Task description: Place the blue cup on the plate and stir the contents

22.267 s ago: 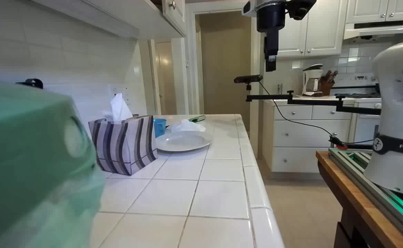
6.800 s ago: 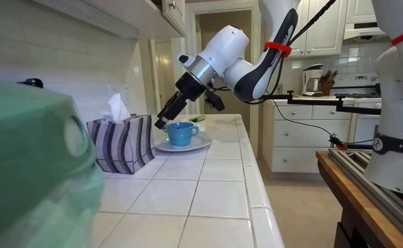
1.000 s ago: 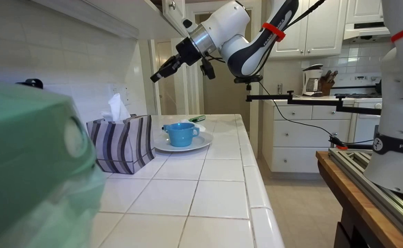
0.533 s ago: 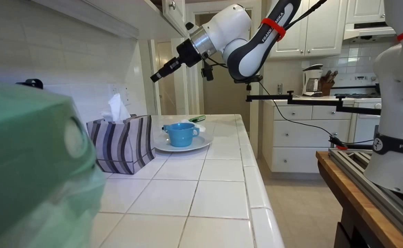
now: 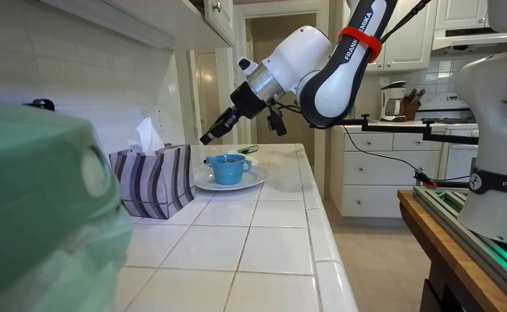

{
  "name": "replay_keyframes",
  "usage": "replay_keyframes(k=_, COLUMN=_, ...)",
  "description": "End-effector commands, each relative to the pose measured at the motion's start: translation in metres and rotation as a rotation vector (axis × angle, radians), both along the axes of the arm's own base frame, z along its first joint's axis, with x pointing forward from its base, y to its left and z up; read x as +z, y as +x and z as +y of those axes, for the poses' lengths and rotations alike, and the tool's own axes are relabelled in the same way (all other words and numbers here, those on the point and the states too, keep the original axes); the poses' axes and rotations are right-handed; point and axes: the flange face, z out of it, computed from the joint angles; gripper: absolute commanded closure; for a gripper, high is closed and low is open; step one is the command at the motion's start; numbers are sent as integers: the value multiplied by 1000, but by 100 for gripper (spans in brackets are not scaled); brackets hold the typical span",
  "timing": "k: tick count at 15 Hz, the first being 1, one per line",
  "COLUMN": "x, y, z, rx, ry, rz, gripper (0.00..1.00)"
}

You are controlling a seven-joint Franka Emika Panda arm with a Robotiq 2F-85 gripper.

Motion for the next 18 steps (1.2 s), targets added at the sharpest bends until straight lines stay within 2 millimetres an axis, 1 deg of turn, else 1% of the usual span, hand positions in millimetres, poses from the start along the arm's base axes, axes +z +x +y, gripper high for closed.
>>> replay_keyframes(k=1, x=-8, y=-24, z=12, rx=27, ry=-49, rz=-103, gripper=99)
replay_keyframes(k=4, x=-13, y=-34, z=23, rx=36, ry=-65, rz=-88, gripper=99)
replay_keyframes(k=7, x=-12, y=-37, z=26, rx=42, ry=-83, rz=-82, gripper=99)
replay_keyframes(k=12, x=-8, y=-38, z=16, rx=39, ry=-108, rz=-90, gripper=99)
replay_keyframes(k=18, x=-9, y=-36, z=5, rx=34, ry=-108, rz=-96, gripper=99)
